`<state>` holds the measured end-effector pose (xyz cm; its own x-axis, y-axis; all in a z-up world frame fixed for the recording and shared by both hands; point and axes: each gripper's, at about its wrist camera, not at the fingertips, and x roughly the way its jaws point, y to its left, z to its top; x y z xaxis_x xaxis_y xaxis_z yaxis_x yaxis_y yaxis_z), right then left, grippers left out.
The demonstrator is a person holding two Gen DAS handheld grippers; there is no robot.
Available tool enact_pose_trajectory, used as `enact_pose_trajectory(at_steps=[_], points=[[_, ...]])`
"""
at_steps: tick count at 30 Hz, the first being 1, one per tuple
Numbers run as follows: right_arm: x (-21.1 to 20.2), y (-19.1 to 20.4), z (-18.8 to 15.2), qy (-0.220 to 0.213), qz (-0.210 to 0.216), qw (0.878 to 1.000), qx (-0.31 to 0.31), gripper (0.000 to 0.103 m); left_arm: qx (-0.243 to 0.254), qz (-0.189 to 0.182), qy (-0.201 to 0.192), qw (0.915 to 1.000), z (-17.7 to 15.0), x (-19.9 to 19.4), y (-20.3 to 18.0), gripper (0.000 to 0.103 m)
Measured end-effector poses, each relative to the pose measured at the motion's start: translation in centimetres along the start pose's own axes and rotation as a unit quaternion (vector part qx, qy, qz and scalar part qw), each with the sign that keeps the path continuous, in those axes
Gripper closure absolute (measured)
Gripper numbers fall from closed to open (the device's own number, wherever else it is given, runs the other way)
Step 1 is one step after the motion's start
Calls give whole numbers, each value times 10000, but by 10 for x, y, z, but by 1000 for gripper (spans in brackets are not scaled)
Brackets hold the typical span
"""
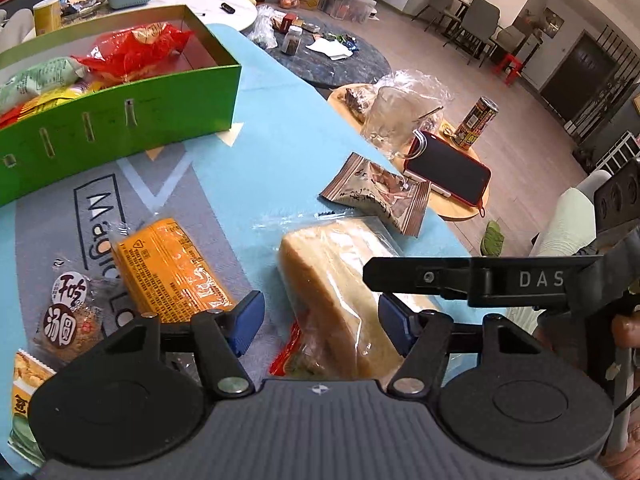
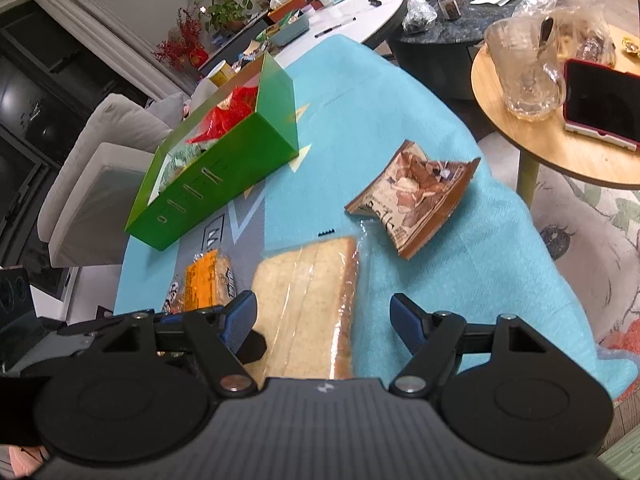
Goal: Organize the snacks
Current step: 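Withdraw the right tool and move it to the bagged sliced bread loaf, then grasp the bagged bread loaf with the right tool, then lift the bread loaf and carry it over the green box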
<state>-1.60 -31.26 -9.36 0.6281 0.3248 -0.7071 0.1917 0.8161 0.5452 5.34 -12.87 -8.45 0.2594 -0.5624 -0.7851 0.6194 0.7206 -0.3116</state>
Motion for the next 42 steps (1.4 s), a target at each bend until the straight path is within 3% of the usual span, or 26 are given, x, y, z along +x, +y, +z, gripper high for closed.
enact_pose_trajectory(at_steps=[4,6,11,20,42], points=[[4,-1,1,54,23,10000,22,37,6,-34,22,10000,1,3,-1,43],[6,-1,2,105,129,9999,46,48,47,-69,22,10000,1,3,-2,44],[9,3,2,193,162,9997,-11,54,202,-204,-18,9996,-3,1,-7,44],[9,13,4,113,152,9998,-19,54,502,-104,-205,9985,-3,2,-19,43],[11,82,35,-295,528,9961,-641,54,223,323,-1073,9934,21,-53,19,43]])
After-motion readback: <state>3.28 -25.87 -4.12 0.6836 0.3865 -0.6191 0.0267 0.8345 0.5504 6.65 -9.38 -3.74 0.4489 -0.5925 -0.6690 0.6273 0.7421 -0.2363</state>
